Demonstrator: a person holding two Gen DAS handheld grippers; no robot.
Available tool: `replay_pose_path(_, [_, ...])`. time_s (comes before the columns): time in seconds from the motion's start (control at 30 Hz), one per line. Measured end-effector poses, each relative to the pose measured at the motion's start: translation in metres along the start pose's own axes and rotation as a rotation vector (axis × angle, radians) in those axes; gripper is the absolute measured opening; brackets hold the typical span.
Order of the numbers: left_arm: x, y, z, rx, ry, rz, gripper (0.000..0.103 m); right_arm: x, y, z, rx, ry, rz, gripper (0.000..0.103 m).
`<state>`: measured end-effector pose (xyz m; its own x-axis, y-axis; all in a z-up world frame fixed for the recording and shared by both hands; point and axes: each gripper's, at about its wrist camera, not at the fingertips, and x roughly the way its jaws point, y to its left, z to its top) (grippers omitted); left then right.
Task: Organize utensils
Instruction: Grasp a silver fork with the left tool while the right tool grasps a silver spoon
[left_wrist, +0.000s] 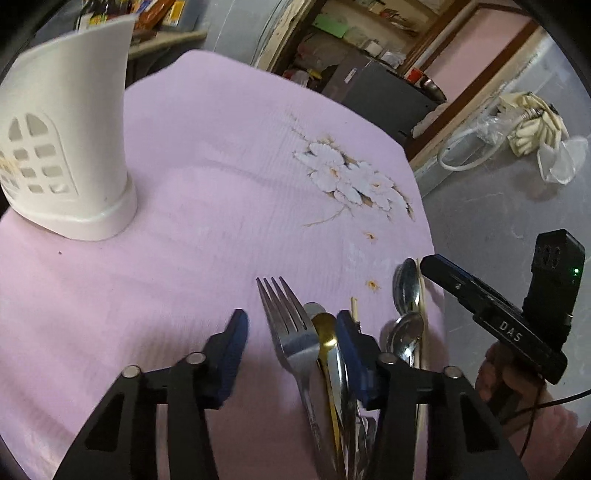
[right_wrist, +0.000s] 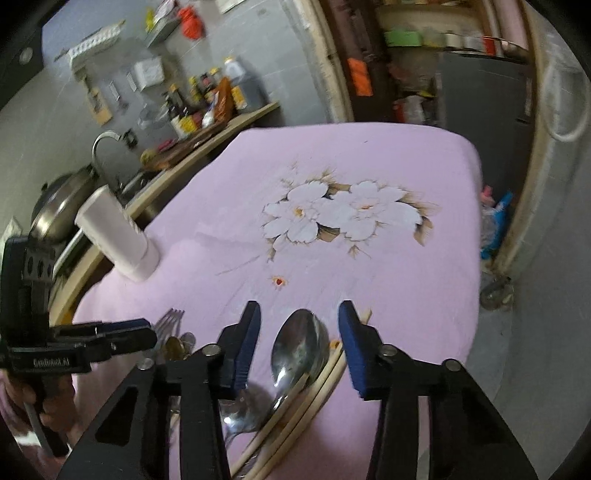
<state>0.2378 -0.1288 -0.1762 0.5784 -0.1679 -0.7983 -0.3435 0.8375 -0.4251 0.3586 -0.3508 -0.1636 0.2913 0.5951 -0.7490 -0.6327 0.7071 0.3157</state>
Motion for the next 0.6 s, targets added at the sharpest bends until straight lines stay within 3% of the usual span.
replay_pose_path(0.2, [0.005,0.008,0.007,-0.047,0.018,-0.046,0.037,0.011,-0.005,-0.002,-0.054,0.100,0.044,0.027])
replay_pose_path(0.4, [0.010,0.011,0.015,-0.045,0.079,-0.083,0.036,0.013,-0.009,-0.003,-0.066,0.130,0.073,0.027])
replay_pose_path(0.5, [0.012,0.007,0.017,-0.031,0.118,-0.089,0.034,0.014,-0.007,-0.005,-0.078,0.150,0.080,0.019])
replay_pose_path(0.6, [0.016,0.004,0.018,-0.024,0.156,-0.092,0.021,0.017,-0.004,-0.003,-0.075,0.159,0.089,0.017])
